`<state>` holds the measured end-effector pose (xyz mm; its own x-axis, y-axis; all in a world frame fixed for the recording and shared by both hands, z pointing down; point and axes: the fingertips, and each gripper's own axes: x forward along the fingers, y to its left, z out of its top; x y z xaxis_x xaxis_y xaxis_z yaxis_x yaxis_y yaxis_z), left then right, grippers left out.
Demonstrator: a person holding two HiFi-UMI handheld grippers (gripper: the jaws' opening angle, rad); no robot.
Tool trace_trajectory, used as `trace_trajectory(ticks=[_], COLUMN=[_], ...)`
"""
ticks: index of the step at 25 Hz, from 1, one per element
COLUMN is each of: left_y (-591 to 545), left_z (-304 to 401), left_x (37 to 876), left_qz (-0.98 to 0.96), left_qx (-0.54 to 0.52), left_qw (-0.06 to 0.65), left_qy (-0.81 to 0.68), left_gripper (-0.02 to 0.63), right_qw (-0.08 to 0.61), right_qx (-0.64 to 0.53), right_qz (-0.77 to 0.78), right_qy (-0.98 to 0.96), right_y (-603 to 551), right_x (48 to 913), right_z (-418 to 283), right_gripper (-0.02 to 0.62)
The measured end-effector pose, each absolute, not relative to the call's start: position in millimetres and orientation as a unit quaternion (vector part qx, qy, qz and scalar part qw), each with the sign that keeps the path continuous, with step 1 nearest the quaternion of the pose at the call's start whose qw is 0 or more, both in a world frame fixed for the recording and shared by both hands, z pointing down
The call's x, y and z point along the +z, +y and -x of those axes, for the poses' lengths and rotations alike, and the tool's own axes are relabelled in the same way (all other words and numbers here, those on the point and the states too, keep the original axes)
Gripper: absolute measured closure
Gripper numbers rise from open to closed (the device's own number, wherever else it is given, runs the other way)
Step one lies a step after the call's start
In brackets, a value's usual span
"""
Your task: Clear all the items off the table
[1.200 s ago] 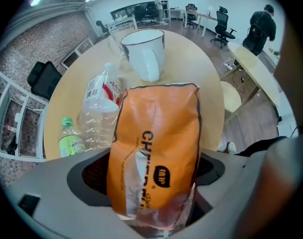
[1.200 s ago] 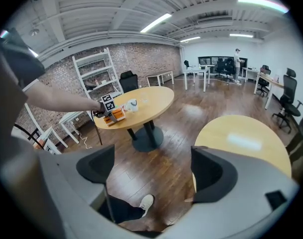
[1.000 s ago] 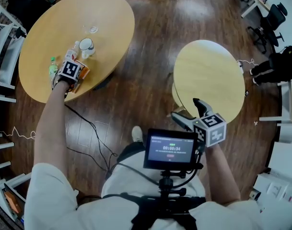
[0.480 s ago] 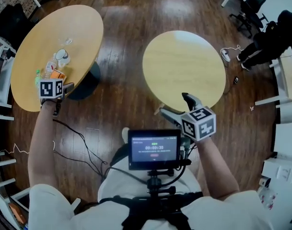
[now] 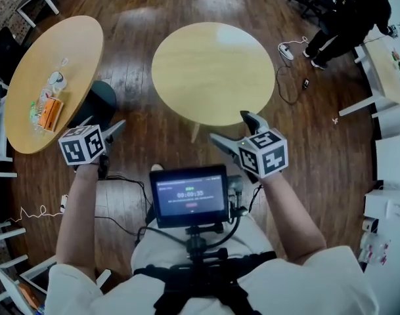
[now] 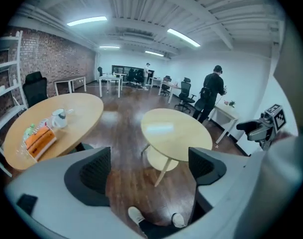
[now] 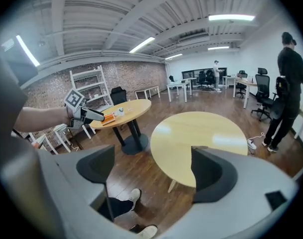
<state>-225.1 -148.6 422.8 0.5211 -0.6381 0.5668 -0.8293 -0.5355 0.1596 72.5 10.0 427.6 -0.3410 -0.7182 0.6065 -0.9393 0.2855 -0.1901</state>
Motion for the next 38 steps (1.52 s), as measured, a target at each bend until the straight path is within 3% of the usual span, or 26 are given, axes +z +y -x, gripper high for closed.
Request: trace_trajectory(ticks=[12, 30, 38], left_y=[14.6, 56.4, 54.9], left_z=[81.5, 63.8, 83.6], left_x=[411.7, 422.0, 417.7], left_qz=[-0.885, -0.892, -0.89], left_qx=[0.205, 0.216, 0.219], left_qw=[0.211, 0.21, 0.17], left_qy=[-0.359, -0.336, -0.363], left_gripper=[0.112, 0.11, 0.11], right_qw=[0.192, 0.184, 0.185], right_qx=[0.26, 0.264, 0.255], right_qz=[-0.587, -0.615, -0.618], right_qy=[-0.742, -0.72, -0.72], right_y=[127.2, 139.6, 139.5], right_x=[415.9, 422.1, 417.8], right_z=[-159.8, -175.0, -179.6], right_gripper=[0.104, 0.104, 0.104])
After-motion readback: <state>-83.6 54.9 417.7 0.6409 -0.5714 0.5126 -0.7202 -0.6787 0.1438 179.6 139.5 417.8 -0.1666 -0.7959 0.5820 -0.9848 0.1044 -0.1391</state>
